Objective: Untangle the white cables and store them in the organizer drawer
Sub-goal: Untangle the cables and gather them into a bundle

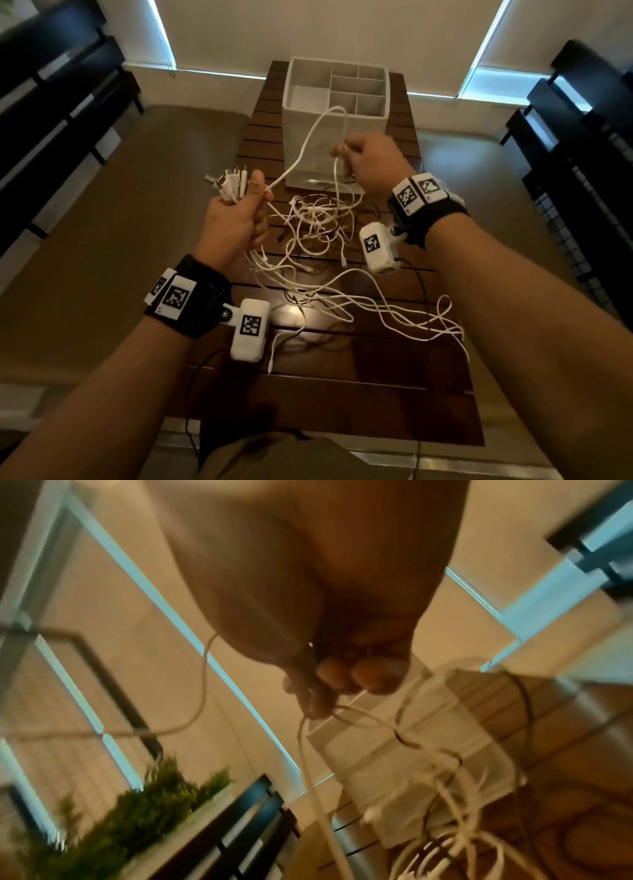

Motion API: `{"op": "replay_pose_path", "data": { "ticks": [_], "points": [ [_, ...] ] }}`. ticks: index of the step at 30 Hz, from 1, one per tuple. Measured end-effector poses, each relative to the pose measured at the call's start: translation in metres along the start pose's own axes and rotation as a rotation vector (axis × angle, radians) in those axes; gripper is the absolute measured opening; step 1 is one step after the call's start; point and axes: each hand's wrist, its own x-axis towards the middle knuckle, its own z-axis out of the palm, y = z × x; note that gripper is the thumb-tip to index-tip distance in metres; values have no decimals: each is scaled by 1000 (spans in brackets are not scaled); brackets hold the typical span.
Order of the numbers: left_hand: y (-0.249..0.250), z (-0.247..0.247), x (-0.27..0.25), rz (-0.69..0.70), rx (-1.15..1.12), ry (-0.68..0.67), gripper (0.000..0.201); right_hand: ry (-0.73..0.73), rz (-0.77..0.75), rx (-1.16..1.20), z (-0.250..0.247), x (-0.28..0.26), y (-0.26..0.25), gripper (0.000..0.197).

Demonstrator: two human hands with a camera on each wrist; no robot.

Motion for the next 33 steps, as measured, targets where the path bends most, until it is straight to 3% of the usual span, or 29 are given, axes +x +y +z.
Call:
{"op": "replay_pose_path", "data": {
  "ticks": [3, 4, 6, 7, 10, 14, 17, 19, 22, 26, 30, 33],
  "points": [
    [-2, 2, 2, -7, -3, -6, 36, 142, -58, 70, -12, -3, 2, 26],
    [-4, 2, 2, -10, 4, -7, 36, 128, -71, 90, -14, -1, 2, 26],
    [-8, -1, 2, -29, 28, 1, 36, -44, -42, -81, -14, -3, 1, 24],
    [-8, -1, 4, -35, 34, 4, 36, -55, -30, -147, -15, -5, 2, 24],
    [-10, -3, 8, -34, 28, 32, 35, 150, -88, -30, -24, -4, -2, 28],
    [-16, -7, 6, -38, 18, 53, 35, -33, -58, -210, -21, -11, 9, 29],
    [-16, -9, 4, -53, -18, 61, 35, -136, 64, 32, -21, -22, 20, 27],
    [-17, -11, 3, -67, -47, 75, 36, -221, 113, 36, -21, -29, 25, 26],
    [-18, -14, 3, -96, -47, 83, 38, -235, 143, -349, -21, -39, 41, 23],
    [-13, -16, -4, -118, -95, 80, 48, -492, 293, -927, -22, -53, 73, 20],
    [0, -9, -7, -79, -231, 63, 50, -607, 403, -1066, -19, -71, 90, 26],
    [5, -7, -6, -82, -288, 22, 55, -521, 339, -1054, -15, -69, 82, 27]
  ]
}}
